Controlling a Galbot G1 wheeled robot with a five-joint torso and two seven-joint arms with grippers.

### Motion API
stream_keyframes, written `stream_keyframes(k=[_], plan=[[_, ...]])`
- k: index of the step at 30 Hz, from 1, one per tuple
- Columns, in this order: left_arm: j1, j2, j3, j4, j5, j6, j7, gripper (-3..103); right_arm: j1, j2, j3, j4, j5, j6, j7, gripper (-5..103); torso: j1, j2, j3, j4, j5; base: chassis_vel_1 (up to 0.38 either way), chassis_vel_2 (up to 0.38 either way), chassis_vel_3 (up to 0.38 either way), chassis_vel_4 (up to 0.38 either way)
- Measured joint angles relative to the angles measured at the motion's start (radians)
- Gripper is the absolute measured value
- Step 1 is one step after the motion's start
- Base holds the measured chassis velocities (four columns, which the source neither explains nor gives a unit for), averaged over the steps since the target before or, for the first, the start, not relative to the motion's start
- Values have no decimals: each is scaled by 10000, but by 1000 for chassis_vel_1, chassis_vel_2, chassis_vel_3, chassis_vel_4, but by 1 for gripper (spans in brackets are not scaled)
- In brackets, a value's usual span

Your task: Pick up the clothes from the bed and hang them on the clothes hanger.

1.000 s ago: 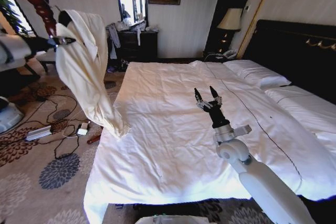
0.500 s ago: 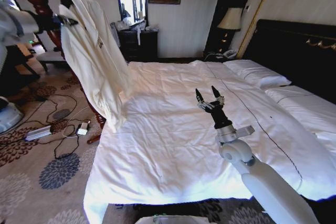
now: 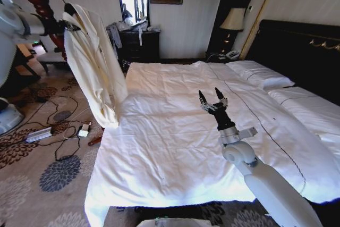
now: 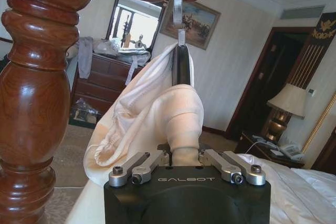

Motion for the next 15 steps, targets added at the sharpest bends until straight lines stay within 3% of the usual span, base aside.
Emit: stream_keyframes(k=[15], plan=[[-32,34,367,206,-96,-8,19,18,-430,-74,322,138,-47,69,3,100,0,0,0,3,-1,0,0,0,0]])
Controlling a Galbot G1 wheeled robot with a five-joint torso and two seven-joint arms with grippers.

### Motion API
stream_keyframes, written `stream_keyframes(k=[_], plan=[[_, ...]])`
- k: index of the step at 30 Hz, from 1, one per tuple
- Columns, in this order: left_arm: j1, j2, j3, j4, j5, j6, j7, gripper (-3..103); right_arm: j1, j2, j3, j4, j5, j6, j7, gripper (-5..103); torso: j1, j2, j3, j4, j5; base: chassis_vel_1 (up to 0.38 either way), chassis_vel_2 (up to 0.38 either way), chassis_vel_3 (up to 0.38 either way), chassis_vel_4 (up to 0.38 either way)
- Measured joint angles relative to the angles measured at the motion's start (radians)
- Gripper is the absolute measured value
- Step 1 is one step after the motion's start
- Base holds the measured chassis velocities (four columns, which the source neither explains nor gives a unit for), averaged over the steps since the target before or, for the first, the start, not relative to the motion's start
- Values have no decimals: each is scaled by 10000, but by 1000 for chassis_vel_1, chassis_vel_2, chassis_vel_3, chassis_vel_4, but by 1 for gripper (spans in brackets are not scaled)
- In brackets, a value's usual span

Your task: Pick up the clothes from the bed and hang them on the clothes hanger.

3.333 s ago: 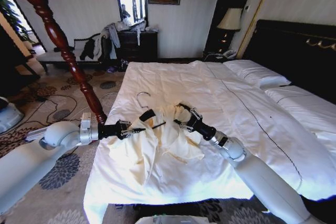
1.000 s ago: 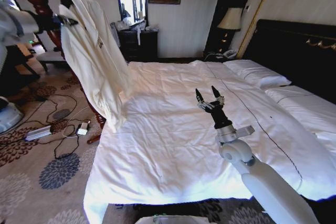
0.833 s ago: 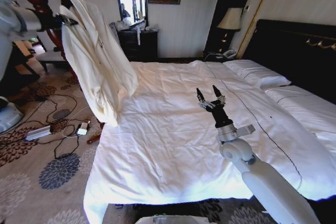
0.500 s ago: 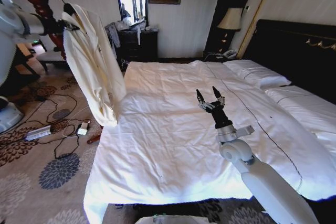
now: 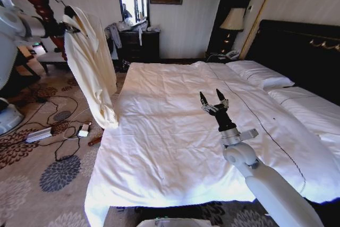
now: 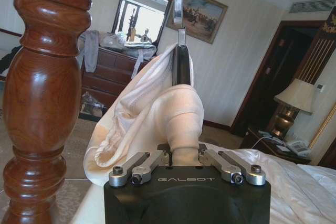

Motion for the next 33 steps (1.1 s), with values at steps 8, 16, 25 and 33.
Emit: stream_keyframes(k=[8,16,25,33], plan=[[289,19,-13,-204,389,-83,77,18,-260,-73,223,137,-6,26,0,100,-1,1,-1,-2,4,0,0,0,0],[589,464,-133,-914,981,-1032,321,18,-314,-152,293,209,-6,37,0,100,1,0,2,0,-7,0,0,0,0],[1788,1653,-1423,-3359,308,-1773,304,50,-472,-82,226,372,-11,-12,127,100,1,0,2,-5,-2,0,0,0,0],[4362,3358,-3814,-6188,-11,-1878,198,78,-869,-112,534,761,217,-231,402,100,-2,2,-2,3,-2,0,0,0,0]])
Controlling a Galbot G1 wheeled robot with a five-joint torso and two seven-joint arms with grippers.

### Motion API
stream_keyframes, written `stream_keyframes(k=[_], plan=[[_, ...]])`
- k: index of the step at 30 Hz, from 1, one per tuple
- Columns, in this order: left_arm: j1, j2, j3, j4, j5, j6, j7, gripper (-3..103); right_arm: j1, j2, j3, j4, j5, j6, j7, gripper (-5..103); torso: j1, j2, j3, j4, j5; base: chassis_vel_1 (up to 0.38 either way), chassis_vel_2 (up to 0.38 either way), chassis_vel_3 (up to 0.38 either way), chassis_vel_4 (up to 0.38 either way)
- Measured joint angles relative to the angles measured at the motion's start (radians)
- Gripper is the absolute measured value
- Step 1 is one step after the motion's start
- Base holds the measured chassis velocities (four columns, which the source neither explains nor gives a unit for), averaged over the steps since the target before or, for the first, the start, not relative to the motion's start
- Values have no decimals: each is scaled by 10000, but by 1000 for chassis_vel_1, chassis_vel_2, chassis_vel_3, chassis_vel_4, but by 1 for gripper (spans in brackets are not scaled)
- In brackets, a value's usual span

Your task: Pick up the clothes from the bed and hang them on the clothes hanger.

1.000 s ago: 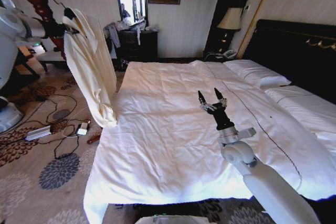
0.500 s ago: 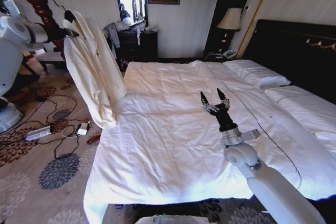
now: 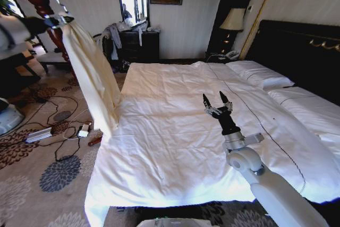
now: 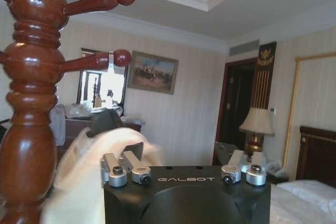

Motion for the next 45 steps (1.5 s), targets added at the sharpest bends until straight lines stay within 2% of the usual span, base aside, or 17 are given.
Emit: stream_keyframes(k=[4,7,9,12,14,15,20,21,23,24,27,29,33,35,36,40,45], plan=[[2168,1000,-1229,-1237,-52,-467,-313,97,-336,56,126,215,40,-91,98,100,0,0,0,-2,-2,0,0,0,0],[3117,1325,-1740,-1810,-71,-872,-749,99,-539,111,259,329,36,-178,205,100,0,0,1,1,-1,0,0,0,0],[3778,1448,-2050,-2512,-326,-1481,-1497,100,-834,234,616,594,0,-562,838,100,0,0,1,-3,4,0,0,0,0],[4112,1355,-2104,-3044,-401,-1904,-1798,100,-1350,396,1247,956,-320,-1083,1652,100,1,-1,1,-1,8,0,0,0,0],[4399,1082,-2066,-3452,84,-2346,-1841,100,-2074,614,2028,1342,-948,-1387,2232,100,2,0,1,-5,6,0,0,0,0],[4917,841,-2074,-3910,931,-2744,-1902,100,-2719,905,2655,1580,-1759,-1412,2521,100,1,0,1,-20,1,0,0,0,0],[6440,533,-3082,-4666,2249,-3255,-2224,100,-3493,1455,3244,1697,-3002,-1072,2532,100,3,0,1,-18,7,0,0,0,0],[7964,104,-4025,-5184,2991,-3492,-2645,100,-3809,1856,3371,1694,-3610,-705,2313,100,1,0,1,2,17,0,0,0,0],[9696,-617,-4931,-5746,3887,-3701,-3061,100,-4176,2439,3407,1667,-4277,-335,2108,100,1,0,1,1,-14,0,0,0,0],[10909,-1325,-5562,-6184,4841,-3893,-3201,100,-4407,2874,3357,1630,-4601,-156,2027,100,3,0,2,-3,-5,0,0,0,0],[12145,-2164,-6217,-6599,5863,-4089,-3256,100,-4671,3363,3242,1543,-4843,-37,1999,100,3,0,2,-8,5,0,0,0,0],[14003,-3526,-6903,-7009,7055,-4415,-3243,100,-4998,3910,2995,1238,-5265,142,1995,100,1,0,1,-7,4,0,0,0,0],[15124,-4635,-7167,-7213,8030,-4699,-3169,100,-5100,4166,2814,948,-5685,338,1987,100,2,0,1,4,-6,0,0,0,0],[16397,-6495,-7182,-8049,9636,-4969,-3067,100,-5209,4593,2442,668,-6216,515,1965,100,0,1,1,-3,6,0,0,0,0],[16397,-6495,-7182,-8049,9636,-4969,-3067,100,-5209,4593,2442,668,-6216,515,1965,100,0,1,1,-3,6,0,0,0,0],[17857,-8608,-6169,-9203,11718,-5479,-2371,100,-5832,4906,1779,1017,-7336,337,2191,100,1,0,0,-2,5,0,0,0,0],[18536,-9284,-5883,-9390,12780,-6047,-1818,100,-6469,4670,1380,1596,-7634,-156,2384,100,0,0,1,-4,4,0,0,0,0]])
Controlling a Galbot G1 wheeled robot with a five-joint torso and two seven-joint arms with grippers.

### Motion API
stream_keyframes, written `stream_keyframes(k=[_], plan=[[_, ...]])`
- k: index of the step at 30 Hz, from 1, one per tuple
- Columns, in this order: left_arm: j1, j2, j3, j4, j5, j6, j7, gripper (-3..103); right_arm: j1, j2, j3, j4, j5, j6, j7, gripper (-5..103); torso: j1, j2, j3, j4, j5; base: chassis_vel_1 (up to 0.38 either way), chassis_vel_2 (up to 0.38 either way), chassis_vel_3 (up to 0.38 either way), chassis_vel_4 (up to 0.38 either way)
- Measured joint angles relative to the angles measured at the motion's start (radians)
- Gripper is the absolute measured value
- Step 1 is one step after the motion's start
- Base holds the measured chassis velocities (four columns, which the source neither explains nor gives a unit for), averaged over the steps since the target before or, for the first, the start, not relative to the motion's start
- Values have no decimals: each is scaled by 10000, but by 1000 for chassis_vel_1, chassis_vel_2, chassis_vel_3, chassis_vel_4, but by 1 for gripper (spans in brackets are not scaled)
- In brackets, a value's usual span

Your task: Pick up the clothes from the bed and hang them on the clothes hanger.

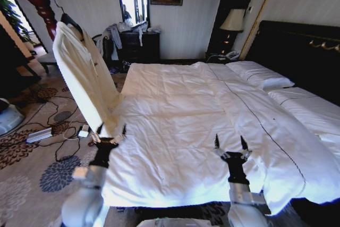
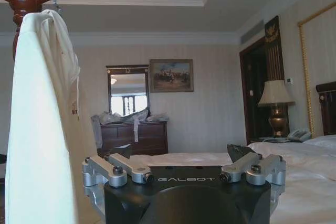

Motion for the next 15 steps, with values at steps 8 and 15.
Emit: stream_keyframes(k=[8,15], plan=[[-11,32,11,16,-3,-29,49,100,-19,-47,-21,43,33,-52,10,100,1,0,1,-1,-1,0,0,0,0],[-59,87,17,48,-78,-22,49,100,-2,-58,-12,43,66,-53,10,100,2,-1,1,-1,-2,0,0,0,0]])
